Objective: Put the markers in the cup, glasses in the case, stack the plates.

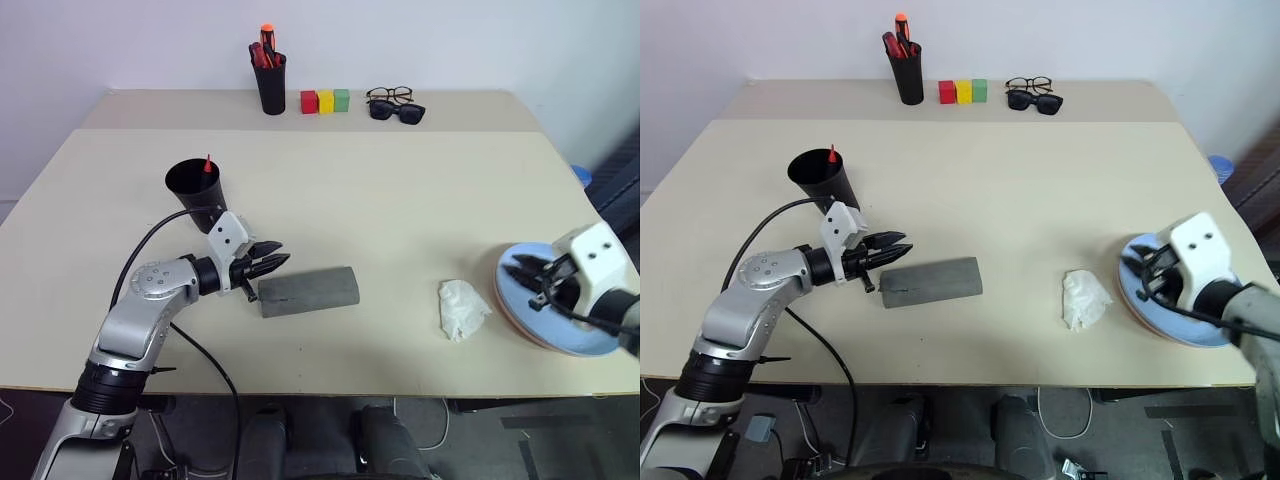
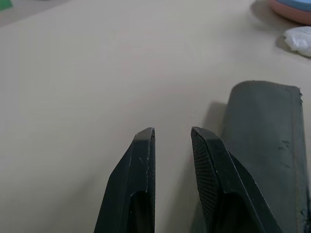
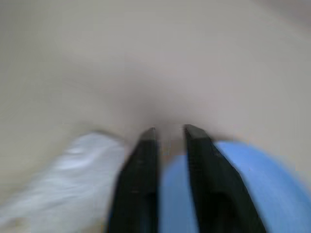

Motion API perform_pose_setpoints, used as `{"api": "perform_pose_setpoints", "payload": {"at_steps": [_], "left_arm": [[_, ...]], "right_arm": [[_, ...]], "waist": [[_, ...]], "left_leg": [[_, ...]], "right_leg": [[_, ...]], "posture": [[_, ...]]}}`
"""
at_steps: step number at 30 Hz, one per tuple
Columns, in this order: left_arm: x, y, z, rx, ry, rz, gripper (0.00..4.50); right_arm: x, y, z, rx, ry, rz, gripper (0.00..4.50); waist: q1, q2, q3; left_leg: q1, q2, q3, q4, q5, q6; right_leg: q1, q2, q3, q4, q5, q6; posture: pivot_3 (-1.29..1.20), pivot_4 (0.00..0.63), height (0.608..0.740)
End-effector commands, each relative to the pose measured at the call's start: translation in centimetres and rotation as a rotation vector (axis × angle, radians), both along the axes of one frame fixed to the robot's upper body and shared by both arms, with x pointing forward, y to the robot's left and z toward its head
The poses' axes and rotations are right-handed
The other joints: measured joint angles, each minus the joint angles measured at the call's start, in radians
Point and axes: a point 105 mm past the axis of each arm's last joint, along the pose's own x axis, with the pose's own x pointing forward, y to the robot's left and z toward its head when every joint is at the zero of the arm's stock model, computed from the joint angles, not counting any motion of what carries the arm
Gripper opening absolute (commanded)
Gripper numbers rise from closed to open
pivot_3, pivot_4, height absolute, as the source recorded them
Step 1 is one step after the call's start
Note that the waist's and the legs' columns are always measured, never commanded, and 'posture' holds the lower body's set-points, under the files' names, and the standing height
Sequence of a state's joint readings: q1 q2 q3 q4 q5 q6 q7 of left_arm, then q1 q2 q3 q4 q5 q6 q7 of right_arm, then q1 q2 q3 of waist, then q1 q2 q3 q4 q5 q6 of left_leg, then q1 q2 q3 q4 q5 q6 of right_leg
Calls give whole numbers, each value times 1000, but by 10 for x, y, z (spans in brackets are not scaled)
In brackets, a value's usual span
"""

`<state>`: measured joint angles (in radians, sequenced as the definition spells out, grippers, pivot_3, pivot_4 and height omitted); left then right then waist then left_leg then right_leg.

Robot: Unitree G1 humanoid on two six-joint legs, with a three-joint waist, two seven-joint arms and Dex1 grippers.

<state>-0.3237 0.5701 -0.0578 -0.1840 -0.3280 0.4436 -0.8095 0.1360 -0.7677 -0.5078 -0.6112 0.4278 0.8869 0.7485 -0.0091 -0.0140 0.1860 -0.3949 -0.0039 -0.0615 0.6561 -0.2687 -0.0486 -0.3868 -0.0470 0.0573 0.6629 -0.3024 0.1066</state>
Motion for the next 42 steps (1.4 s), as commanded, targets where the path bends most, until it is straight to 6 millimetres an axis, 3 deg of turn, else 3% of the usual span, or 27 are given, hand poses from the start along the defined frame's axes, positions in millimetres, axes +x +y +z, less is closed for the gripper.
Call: {"api": "perform_pose_setpoints", "payload": {"at_steps": [1, 4, 5, 12, 15, 22, 27, 29, 31, 35, 38, 42], "left_arm": [[-5, -12, 16, -20, -67, -48, 1130], [-8, -19, 18, -34, -69, -68, 1130], [-10, -22, 18, -37, -70, -79, 1130], [-15, -37, 20, -50, -75, -118, 1130], [-17, -42, 22, -59, -78, -131, 1130], [-17, -43, 21, -56, -75, -136, 1130], [-10, -26, 21, -33, -89, -73, 1130], [-4, -6, 22, -14, -92, 2, 1130], [-3, 8, 22, 7, -93, 36, 1130], [-10, 18, 21, 12, -82, 52, 1130], [-15, 23, 18, 16, -80, 68, 1130], [-19, 30, 19, 4, -83, 111, 1130]], "right_arm": [[-11, 30, -12, 48, 46, 94, 2871], [-4, 32, -29, 21, 57, 43, 4299], [1, 30, -36, -8, 56, 9, 4445], [17, 19, -62, -128, 59, -86, 4445], [19, 12, -63, -166, 54, -114, 3551], [19, 17, -54, -162, 19, -87, 59], [23, 26, -20, -179, -109, -28, 59], [28, 11, 10, -192, -177, -81, 59], [29, -12, 27, -240, -195, -161, 59], [27, -56, 23, -357, -116, -277, 59], [25, -76, 10, -388, -48, -313, 975], [27, -82, 11, -398, -56, -283, 2933]], "waist": [[-2, 0, 0], [-8, 0, 0], [-8, 0, 0], [-4, 0, 0], [-5, 0, 0], [-4, 0, 0], [-7, 0, 0], [-10, 0, 0], [-8, 0, 0], [1, -1, 0], [0, -1, 0], [-10, 0, 0]], "left_leg": [[0, 0, 0, 0, 0, 0], [2, 0, 0, 0, 0, 0], [2, 0, 0, 0, 0, 0], [2, 0, 1, -1, 0, 0], [2, 0, 1, -1, 0, 0], [2, 0, 0, -1, 0, 0], [2, 0, 0, -2, 0, 0], [2, 0, 0, -2, 0, 0], [2, 0, 1, -2, 0, 0], [2, 0, 1, -5, 0, 0], [2, 0, 1, -5, 0, 0], [3, 0, 2, -5, 0, 0]], "right_leg": [[0, 0, 0, 0, 0, 0], [0, 0, 2, 0, 0, 0], [0, 0, 2, 1, 0, 0], [-1, 0, 2, 0, 0, 0], [0, 0, 2, 0, 0, 0], [0, 0, 2, 0, 0, 0], [-1, 0, 2, 0, 0, 0], [-1, 1, 2, 1, 0, 0], [-2, 1, 3, 1, 0, 0], [-1, 0, 2, -2, 0, 0], [-1, -1, 2, -3, 0, 0], [-1, -1, 3, -1, 0, 0]], "posture": [[0, 150, 740], [0, 150, 740], [0, 150, 740], [0, 150, 740], [0, 150, 740], [0, 150, 740], [0, 150, 740], [0, 150, 740], [0, 150, 740], [0, 150, 740], [0, 150, 740], [0, 150, 740]]}}
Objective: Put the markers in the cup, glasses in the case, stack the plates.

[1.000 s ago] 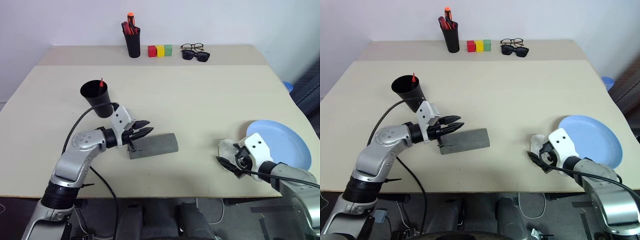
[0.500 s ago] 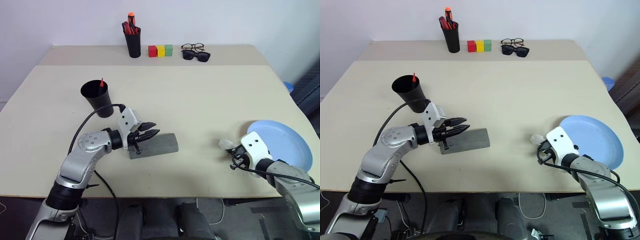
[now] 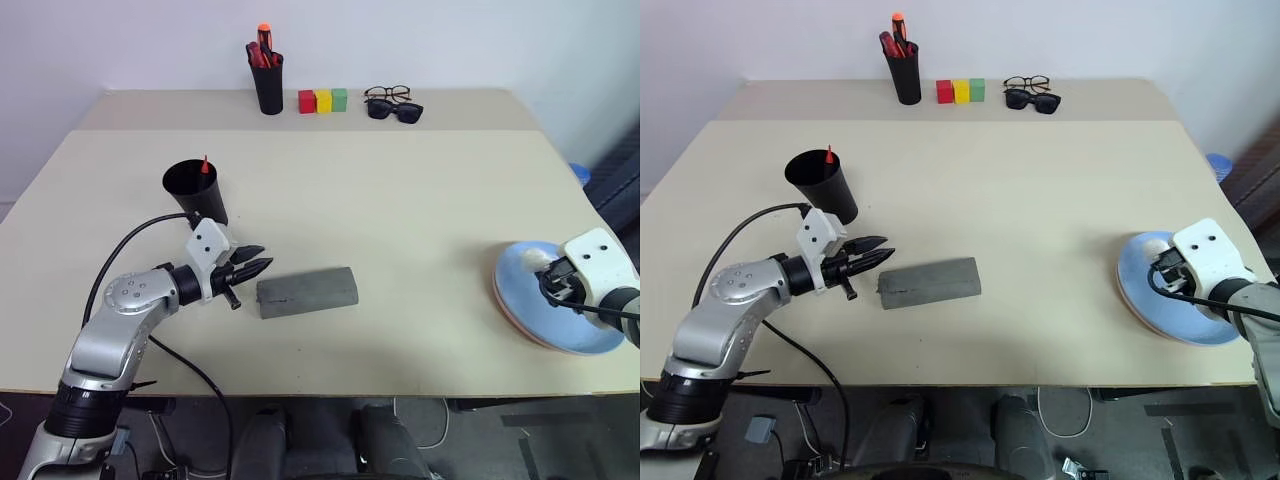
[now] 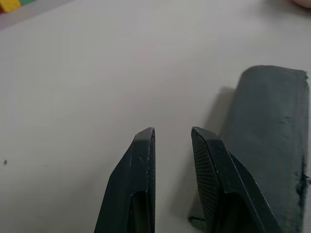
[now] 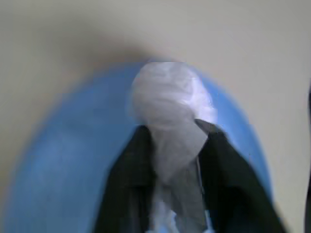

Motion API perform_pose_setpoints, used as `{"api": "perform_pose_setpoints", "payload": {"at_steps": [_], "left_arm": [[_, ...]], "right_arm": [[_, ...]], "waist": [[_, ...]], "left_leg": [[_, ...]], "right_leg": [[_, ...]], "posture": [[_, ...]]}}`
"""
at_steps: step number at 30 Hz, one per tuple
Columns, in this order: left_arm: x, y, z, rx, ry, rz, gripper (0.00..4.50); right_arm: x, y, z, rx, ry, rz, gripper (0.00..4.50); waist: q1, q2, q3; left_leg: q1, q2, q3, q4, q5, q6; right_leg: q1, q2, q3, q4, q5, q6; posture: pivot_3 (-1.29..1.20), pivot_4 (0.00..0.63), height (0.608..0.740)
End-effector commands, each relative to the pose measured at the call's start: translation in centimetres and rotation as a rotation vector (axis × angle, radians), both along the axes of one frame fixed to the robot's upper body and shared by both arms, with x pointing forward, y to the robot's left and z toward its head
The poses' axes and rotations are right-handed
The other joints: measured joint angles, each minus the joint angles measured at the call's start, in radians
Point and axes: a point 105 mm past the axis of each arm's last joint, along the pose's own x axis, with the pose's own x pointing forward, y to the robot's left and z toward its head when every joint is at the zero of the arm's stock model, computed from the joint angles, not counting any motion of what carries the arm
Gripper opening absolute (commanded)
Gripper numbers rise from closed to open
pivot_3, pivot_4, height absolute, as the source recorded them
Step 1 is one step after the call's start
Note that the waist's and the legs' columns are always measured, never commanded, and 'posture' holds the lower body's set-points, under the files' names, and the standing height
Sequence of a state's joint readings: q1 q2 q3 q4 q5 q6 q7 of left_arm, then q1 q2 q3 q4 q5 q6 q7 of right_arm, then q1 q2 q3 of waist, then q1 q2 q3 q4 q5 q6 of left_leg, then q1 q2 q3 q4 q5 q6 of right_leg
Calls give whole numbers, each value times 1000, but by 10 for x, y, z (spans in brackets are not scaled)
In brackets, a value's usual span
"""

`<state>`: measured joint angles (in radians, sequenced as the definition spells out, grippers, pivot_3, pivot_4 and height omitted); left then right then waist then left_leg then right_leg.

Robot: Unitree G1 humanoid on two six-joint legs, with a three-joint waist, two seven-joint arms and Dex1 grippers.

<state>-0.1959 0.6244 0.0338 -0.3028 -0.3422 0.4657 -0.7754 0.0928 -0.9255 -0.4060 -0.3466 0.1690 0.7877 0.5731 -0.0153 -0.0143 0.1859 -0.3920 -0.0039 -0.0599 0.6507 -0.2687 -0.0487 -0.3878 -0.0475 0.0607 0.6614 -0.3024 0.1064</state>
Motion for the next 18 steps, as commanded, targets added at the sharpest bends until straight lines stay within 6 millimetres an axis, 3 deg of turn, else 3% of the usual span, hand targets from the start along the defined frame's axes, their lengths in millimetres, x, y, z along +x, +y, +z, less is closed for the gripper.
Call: {"api": "perform_pose_setpoints", "payload": {"at_steps": [1, 5, 9, 13, 18], "left_arm": [[-4, 8, 19, -22, -69, 32, 1130], [-9, 27, 10, 26, -57, 106, 1130], [-11, 59, 16, 10, -112, 265, 1130], [-16, 92, 19, 34, -143, 404, 1130], [-24, 119, 27, 40, -205, 539, 1130]], "right_arm": [[6, -2, 22, -74, -78, 62, 3340], [10, 2, 39, -75, -144, 174, 3340], [15, 35, 59, 172, -216, 355, 3340], [18, 72, 50, 334, -139, 520, 3340], [29, 92, 36, 437, -123, 570, 3340]], "waist": [[-5, 0, 0], [-5, 1, 0], [-4, 0, 0], [-2, 0, 0], [3, 0, 0]], "left_leg": [[1, 0, 1, 0, 0, 0], [2, 1, 2, -1, 0, 0], [1, 1, 2, 0, 0, 0], [2, 1, 1, 0, 0, 0], [1, 1, 1, 0, 0, 0]], "right_leg": [[0, 1, 1, 1, 0, 0], [0, 1, 2, 1, 0, 0], [0, 1, 3, 1, 0, 0], [0, 1, 3, 1, 0, 0], [-1, 0, 3, 0, 0, 0]], "posture": [[0, 150, 740], [0, 150, 740], [0, 150, 740], [0, 150, 740], [0, 150, 740]]}}
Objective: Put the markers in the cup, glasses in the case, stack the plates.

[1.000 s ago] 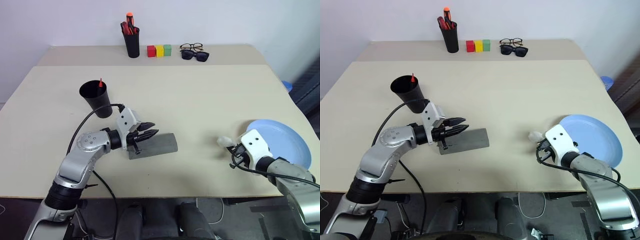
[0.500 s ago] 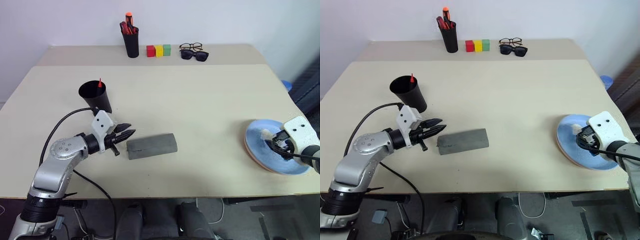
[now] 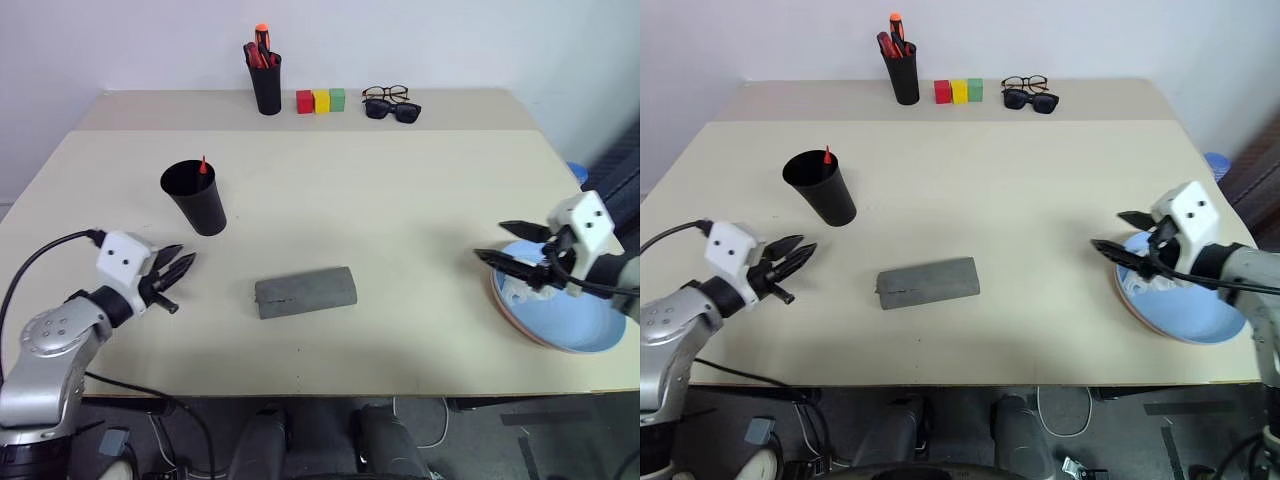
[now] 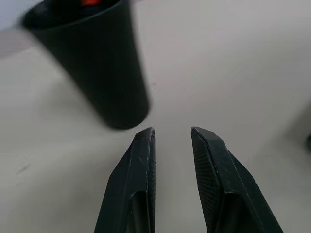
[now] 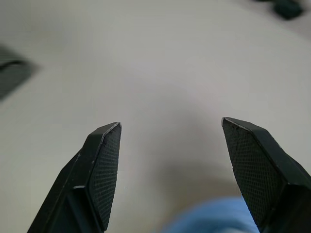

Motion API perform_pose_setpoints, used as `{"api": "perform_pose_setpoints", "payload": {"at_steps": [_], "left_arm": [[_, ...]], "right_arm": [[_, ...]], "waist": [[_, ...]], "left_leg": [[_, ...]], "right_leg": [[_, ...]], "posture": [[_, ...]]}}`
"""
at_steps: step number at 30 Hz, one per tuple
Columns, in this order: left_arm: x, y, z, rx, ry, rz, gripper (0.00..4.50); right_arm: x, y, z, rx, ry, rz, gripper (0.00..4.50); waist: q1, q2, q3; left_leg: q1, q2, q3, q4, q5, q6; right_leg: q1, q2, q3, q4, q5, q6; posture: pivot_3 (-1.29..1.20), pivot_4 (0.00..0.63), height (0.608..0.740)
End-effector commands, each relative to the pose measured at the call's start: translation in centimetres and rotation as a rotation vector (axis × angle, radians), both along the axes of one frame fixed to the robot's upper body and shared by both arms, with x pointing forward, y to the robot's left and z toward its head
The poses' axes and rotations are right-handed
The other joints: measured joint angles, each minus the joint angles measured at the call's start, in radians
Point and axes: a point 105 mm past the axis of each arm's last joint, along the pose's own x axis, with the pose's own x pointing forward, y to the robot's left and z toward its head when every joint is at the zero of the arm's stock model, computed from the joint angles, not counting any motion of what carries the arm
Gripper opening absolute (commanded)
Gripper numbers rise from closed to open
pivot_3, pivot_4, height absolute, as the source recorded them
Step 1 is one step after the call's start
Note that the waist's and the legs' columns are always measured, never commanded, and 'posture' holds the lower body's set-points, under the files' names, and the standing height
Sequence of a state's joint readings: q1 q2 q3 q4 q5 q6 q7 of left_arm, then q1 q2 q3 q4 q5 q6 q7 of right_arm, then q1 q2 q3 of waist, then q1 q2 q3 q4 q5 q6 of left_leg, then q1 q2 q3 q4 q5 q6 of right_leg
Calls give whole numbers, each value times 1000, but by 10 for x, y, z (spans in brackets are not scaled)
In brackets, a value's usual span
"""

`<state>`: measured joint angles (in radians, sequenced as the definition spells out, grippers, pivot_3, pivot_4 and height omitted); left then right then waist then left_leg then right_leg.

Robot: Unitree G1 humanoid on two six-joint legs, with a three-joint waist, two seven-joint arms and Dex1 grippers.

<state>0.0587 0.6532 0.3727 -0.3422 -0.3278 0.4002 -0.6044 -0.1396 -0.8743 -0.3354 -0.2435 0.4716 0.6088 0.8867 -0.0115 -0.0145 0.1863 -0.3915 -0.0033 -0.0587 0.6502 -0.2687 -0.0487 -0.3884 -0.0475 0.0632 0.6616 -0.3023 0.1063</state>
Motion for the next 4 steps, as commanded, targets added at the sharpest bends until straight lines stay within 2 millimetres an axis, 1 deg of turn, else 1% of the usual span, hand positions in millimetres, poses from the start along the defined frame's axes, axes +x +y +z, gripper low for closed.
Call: {"api": "perform_pose_setpoints", "payload": {"at_steps": [1, 4], "left_arm": [[-6, 18, 19, 15, -96, 92, 1130], [-10, 20, 19, 12, -98, 111, 1130]], "right_arm": [[6, 12, 1, 73, -11, 43, 3340], [10, 19, -6, 73, 0, 72, 3340]], "waist": [[-2, 0, 0], [-2, 0, 0]], "left_leg": [[0, 0, 0, 0, 0, 0], [0, 0, 0, 0, 0, 0]], "right_leg": [[0, 0, 0, 0, 0, 0], [0, 0, 0, 0, 0, 0]], "posture": [[0, 150, 740], [0, 150, 740]]}}
